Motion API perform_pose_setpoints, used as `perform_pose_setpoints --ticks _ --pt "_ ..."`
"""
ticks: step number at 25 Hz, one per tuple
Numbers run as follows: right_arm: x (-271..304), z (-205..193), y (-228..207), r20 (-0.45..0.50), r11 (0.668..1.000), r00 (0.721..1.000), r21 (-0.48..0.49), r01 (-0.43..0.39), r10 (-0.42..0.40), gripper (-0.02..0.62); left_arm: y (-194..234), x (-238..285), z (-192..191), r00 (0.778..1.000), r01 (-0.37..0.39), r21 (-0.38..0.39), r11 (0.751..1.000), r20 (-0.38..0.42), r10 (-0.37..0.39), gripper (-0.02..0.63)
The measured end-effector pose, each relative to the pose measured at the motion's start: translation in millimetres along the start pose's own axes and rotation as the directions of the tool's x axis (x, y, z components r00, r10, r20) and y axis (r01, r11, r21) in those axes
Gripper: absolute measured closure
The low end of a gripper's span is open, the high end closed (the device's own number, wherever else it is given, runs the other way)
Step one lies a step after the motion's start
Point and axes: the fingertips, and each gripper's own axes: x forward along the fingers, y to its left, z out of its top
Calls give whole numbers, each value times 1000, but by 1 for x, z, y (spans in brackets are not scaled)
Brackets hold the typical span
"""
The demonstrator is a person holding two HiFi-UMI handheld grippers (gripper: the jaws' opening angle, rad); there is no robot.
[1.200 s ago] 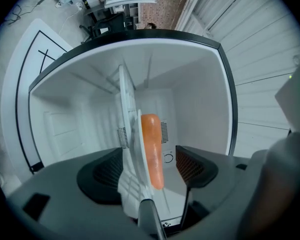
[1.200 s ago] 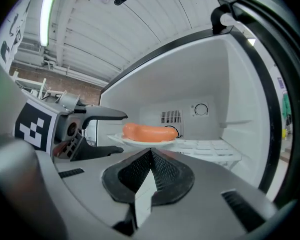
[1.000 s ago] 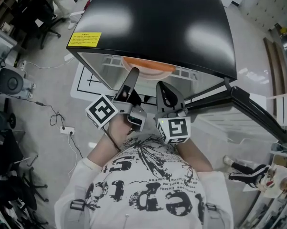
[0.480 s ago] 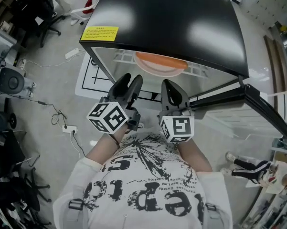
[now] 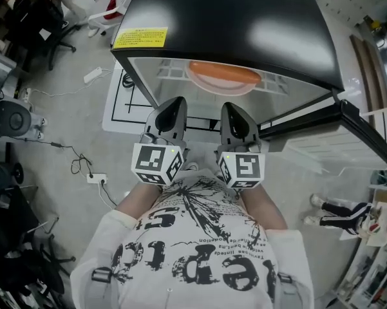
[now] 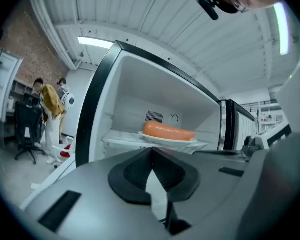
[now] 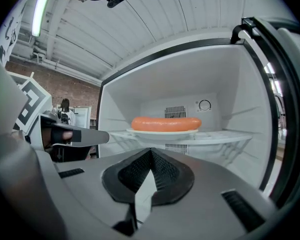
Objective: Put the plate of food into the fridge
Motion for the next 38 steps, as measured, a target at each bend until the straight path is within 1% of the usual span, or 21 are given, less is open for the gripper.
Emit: perform_pose_setpoints --ticks 3,4,5,9,14,17,20,25,28,33,38 --pt "-2 -2 -2 3 1000 1000 -7 27 -27 595 -11 -1 5 1000 -2 152 988 24 -1 598" --pt "-3 -2 -3 6 999 999 -9 36 -36 595 -16 -1 7 999 9 176 984 33 -15 597" --pt "-4 -2 -2 9 999 999 -12 42 -42 595 -20 0 9 999 25 180 983 37 -32 598" --pt "-6 -1 1 16 999 999 -19 48 -48 595 -26 1 0 996 86 143 986 11 -88 598" --pt "1 -8 3 -20 999 999 24 44 -44 595 -23 6 -7 992 124 93 988 -5 -124 598" --pt "2 -8 6 -16 999 999 15 50 -49 595 -18 6 -7 990 141 65 988 -2 -141 598" --pt "2 -6 7 -13 998 998 -1 57 -57 595 -16 8 -8 989 149 49 988 -2 -149 598" --pt "2 -5 5 -8 996 997 -40 78 -78 595 -13 11 -3 993 113 51 992 38 -115 598" --pt "2 -3 1 -1 995 996 -53 87 -87 595 -15 15 -1 991 123 43 992 48 -125 598" --pt "3 -4 -2 -3 995 996 -48 92 -92 595 -19 20 -3 989 145 30 989 39 -146 598" --pt "0 -11 3 -29 997 997 -38 75 -76 595 -25 17 -13 987 161 -15 987 12 -160 598"
